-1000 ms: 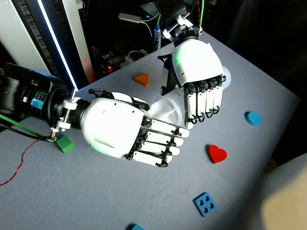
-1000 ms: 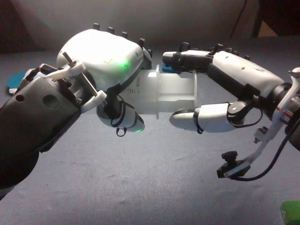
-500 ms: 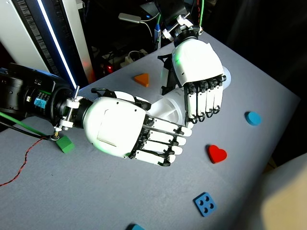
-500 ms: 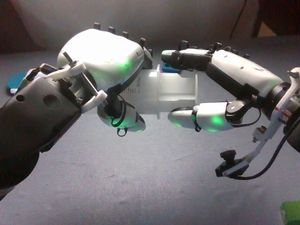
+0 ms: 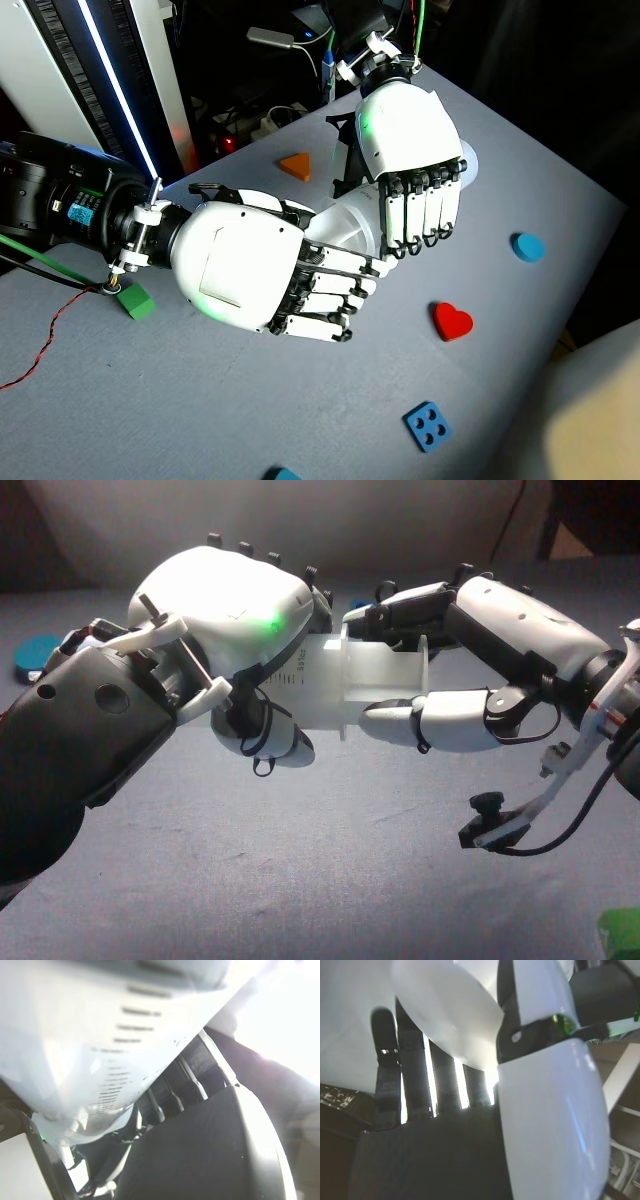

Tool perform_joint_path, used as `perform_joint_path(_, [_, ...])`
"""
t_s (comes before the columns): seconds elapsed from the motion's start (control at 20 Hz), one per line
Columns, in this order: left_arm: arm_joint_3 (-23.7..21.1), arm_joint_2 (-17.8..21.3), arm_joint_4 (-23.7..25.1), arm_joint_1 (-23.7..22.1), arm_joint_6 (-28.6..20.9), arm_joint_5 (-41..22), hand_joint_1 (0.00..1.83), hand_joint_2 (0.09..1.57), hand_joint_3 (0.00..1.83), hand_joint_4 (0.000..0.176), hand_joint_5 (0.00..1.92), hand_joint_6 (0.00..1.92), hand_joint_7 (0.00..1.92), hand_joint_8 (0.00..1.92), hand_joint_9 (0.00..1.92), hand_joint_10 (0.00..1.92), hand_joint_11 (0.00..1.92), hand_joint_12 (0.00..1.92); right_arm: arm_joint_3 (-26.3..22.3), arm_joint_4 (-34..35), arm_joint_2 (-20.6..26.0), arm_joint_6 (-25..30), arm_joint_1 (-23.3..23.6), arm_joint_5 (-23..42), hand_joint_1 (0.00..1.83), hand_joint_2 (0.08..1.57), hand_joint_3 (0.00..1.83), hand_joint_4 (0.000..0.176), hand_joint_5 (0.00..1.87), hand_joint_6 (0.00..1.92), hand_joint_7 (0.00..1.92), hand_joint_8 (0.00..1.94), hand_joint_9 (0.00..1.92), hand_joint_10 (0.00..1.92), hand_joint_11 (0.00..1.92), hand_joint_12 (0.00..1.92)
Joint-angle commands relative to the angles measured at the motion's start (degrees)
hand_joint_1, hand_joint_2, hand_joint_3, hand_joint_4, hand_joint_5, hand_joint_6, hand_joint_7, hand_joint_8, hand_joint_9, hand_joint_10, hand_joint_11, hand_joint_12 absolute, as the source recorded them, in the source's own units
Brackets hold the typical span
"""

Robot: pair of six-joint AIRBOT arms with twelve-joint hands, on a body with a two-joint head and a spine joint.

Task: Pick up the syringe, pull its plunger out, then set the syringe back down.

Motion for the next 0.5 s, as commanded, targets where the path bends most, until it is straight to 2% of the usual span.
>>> perform_joint_path(0.0, [0.1, 0.8, 4.2, -0.7, 0.3, -5.4, 1.25, 1.07, 0.0, 0.0, 1.14, 0.64, 1.02, 1.05, 0.96, 0.91, 0.89, 1.16, 0.0, -2.4, 0.5, 0.2, 0.4, 5.6, 1.28, 1.05, 0.0, 0.0, 0.79, 0.02, 0.95, 0.02, 0.97, 0.11, 0.54, 1.19])
perform_joint_path(0.05, [0.1, 0.9, 4.2, -0.7, 0.3, -5.4, 1.36, 1.08, 0.0, 0.0, 1.1, 0.65, 1.03, 0.97, 0.95, 1.12, 0.92, 1.12, 0.0, -2.4, 0.6, 0.2, 0.4, 5.8, 1.36, 1.14, 0.0, 0.0, 0.76, 0.93, 0.99, 0.89, 0.93, 1.05, 0.7, 1.23])
perform_joint_path(0.1, [0.1, 1.0, 4.2, -0.7, 0.3, -5.4, 1.38, 1.08, 0.0, 0.0, 1.07, 0.68, 1.02, 0.98, 0.93, 1.19, 0.92, 1.12, 0.0, -2.4, 0.7, 0.2, 0.4, 5.9, 1.46, 1.14, 0.0, 0.0, 0.73, 1.05, 0.96, 0.92, 0.9, 1.14, 0.76, 1.59])
perform_joint_path(0.15, [0.1, 1.2, 4.2, -0.8, 0.3, -5.4, 1.38, 1.09, 0.0, 0.0, 1.06, 0.68, 1.02, 0.99, 0.93, 1.21, 0.92, 1.12, 0.0, -2.4, 0.9, 0.2, 0.4, 6.1, 1.48, 1.14, 0.0, 0.0, 0.75, 1.03, 0.97, 0.92, 0.92, 1.14, 0.79, 1.65])
perform_joint_path(0.3, [0.2, 1.6, 4.2, -0.8, 0.3, -5.3, 1.38, 1.09, 0.0, 0.0, 1.04, 0.72, 1.0, 1.02, 0.92, 1.23, 0.92, 1.16, 0.0, -2.4, 1.6, 0.1, 0.2, 6.7, 1.49, 1.12, 0.0, 0.0, 0.8, 0.94, 0.97, 0.94, 0.93, 1.14, 0.84, 1.62])
perform_joint_path(0.35, [0.3, 1.8, 4.2, -0.8, 0.3, -5.2, 1.38, 1.09, 0.0, 0.0, 1.03, 0.72, 0.99, 1.02, 0.94, 1.23, 0.94, 1.17, -0.1, -2.4, 1.9, 0.0, 0.2, 6.8, 1.4, 1.13, 0.0, 0.0, 0.8, 1.0, 0.98, 0.98, 0.93, 1.25, 0.88, 1.41])
perform_joint_path(0.45, [0.5, 1.9, 4.2, -0.7, 0.2, -4.9, 1.38, 1.09, 0.0, 0.0, 1.03, 0.72, 0.99, 1.02, 0.95, 1.23, 0.95, 1.17, -0.4, -2.4, 3.0, 0.0, 0.1, 6.9, 1.38, 1.12, 0.0, 0.0, 0.84, 0.98, 1.02, 0.94, 0.95, 1.26, 0.92, 1.3])
